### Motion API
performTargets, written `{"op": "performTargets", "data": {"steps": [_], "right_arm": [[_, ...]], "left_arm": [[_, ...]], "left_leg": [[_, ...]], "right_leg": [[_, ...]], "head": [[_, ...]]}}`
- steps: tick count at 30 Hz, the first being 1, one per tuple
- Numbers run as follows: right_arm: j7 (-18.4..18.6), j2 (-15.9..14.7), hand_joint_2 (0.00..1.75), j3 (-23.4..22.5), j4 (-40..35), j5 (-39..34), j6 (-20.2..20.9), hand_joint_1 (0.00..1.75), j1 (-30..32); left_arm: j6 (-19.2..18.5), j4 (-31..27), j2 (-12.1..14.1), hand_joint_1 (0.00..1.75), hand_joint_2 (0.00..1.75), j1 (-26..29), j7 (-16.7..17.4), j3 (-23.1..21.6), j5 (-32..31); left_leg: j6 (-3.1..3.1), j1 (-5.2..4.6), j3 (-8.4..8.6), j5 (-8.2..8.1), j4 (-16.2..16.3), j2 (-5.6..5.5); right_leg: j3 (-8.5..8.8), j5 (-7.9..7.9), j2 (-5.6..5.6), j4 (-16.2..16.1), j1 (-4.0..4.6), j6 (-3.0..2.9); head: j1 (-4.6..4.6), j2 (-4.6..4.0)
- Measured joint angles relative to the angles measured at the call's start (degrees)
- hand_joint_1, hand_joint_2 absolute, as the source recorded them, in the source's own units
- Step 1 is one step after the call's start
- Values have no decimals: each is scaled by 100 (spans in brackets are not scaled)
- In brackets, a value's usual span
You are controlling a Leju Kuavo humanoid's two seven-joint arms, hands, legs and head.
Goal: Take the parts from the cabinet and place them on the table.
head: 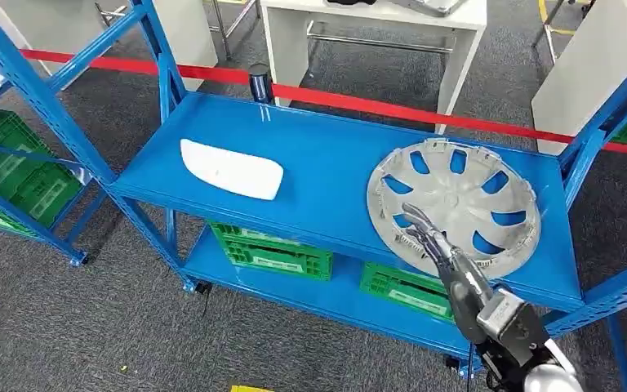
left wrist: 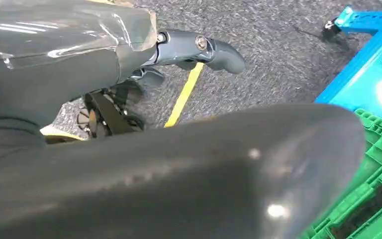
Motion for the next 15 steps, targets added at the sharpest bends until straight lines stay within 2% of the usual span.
{"op": "performTargets", "data": {"steps": [1,2,3,4,5,6,7,10,11,12,13,14,15], "right_arm": [[32,-17,0,48,17,-30,-26,0,-46],[74,-28,175,87,33,-66,-53,0,-92],[142,-37,175,125,50,-109,-114,0,-146],[209,-41,175,157,70,-142,-159,0,-205],[260,-41,175,194,85,-177,-190,0,-283],[295,-41,175,218,98,-205,-205,0,-335],[319,-41,175,238,114,-225,-210,0,-385],[360,-41,175,306,157,-249,-216,0,-462],[382,-46,175,323,162,-310,-216,0,-481],[409,-59,175,332,173,-395,-214,0,-509],[430,-70,175,345,197,-389,-229,0,-561],[450,-83,175,360,247,-276,-295,0,-607],[468,-94,0,371,293,-91,-363,0,-636]], "left_arm": [[13,15,9,0,0,0,-15,-2,-11],[48,37,15,0,0,2,-31,-4,-15],[68,66,31,0,0,1,-52,-4,-46],[83,94,48,0,0,-1,-76,-11,-61],[111,118,61,0,0,-1,-90,-15,-63],[127,133,85,0,0,0,-100,-15,-72],[144,157,96,0,0,-9,-100,-20,-101],[162,205,120,0,0,-13,-114,-42,-114],[164,214,127,0,0,-13,-116,-46,-118],[177,238,127,0,0,-14,-127,-52,-131],[208,265,138,0,0,-24,-142,-61,-166],[256,317,149,0,0,-30,-151,-63,-216],[291,350,155,0,0,-36,-153,-68,-247]], "left_leg": [[-10,8,-194,-8,248,0],[-7,11,-256,140,212,0],[10,10,-158,438,-135,0],[36,8,20,738,-603,0],[87,0,279,1070,-1216,0],[141,-21,428,1153,-1564,-2],[163,-48,460,1081,-1603,13],[229,-85,450,1049,-1615,9],[272,-35,579,1115,-1750,14],[282,-32,634,1128,-1804,12],[300,-34,644,1126,-1804,14],[318,-45,644,1112,-1803,14],[331,-56,642,1101,-1801,13]], "right_leg": [[15,-19,6,1,2,0],[50,-40,15,1,3,1],[97,-72,25,1,3,16],[144,-99,32,0,6,23],[202,-133,35,-4,14,38],[209,-155,36,-13,8,54],[214,-178,47,-9,58,92],[236,-195,42,-73,30,167],[257,-215,31,-62,42,195],[194,-273,13,70,36,192],[5,-438,11,431,34,160],[-297,-634,11,965,34,138],[-571,-776,11,1419,35,132]], "head": [[0,0],[-2,0],[-2,0],[-2,0],[-2,0],[4,0],[9,0],[2,0],[2,0],[31,0],[31,0],[31,0],[26,0]]}}
